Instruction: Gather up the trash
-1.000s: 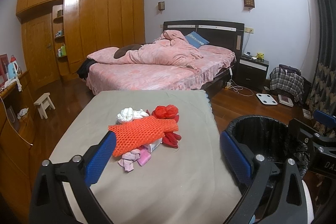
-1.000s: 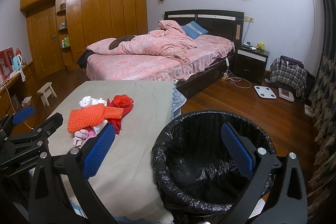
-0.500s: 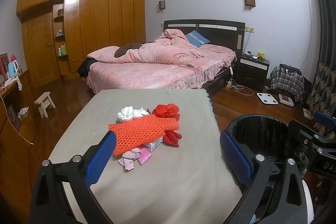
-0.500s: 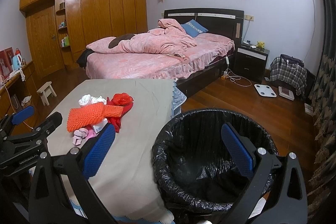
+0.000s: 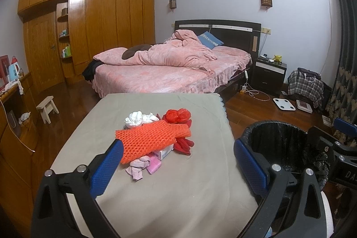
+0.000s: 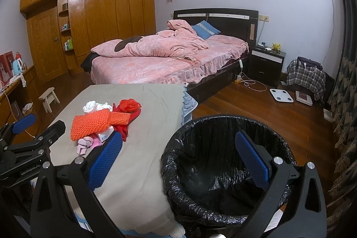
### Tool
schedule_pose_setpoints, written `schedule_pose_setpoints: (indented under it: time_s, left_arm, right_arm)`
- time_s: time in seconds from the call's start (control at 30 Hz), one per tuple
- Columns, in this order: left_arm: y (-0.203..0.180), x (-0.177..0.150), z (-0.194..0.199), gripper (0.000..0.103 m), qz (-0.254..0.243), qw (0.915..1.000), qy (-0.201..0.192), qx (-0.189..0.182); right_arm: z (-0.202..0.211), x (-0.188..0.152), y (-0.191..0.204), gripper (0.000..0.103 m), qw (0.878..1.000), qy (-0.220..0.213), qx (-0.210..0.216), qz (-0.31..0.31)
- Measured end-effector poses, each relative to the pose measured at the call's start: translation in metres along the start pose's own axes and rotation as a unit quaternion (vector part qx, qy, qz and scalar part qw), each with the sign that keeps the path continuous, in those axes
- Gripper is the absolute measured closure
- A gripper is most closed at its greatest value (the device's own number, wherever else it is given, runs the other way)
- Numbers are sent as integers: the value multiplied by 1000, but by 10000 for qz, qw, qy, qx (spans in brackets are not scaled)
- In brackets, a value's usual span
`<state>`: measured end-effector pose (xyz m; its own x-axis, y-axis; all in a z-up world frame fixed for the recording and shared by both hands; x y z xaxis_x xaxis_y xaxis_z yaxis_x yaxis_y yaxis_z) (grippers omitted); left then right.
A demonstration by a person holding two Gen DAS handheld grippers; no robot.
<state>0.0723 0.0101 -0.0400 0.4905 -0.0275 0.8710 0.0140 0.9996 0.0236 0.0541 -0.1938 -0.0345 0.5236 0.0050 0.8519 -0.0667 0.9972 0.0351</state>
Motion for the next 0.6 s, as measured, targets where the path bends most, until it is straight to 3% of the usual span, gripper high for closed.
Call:
schedule_pose_setpoints:
  time_s: [0.23, 0.6]
  left_arm:
    - [2, -1, -1, 6, 22, 10000, 12, 9]
    - [23, -10, -17, 6, 121, 9997, 53, 184]
  right_arm:
    - [0, 2, 0, 5, 10000, -2, 12, 3]
    - [-33, 2, 18, 5, 9999, 28, 122, 110]
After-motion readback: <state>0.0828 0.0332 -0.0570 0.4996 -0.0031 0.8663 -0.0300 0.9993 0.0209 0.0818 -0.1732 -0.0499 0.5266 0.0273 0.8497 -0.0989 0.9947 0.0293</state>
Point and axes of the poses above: each gripper's, at about its wrist camera, not at the fingertips, and z roughly against the way its jaws point, y to its left, x to its top, the point moved 8 cm from there along -z, roughly the way its jaws point
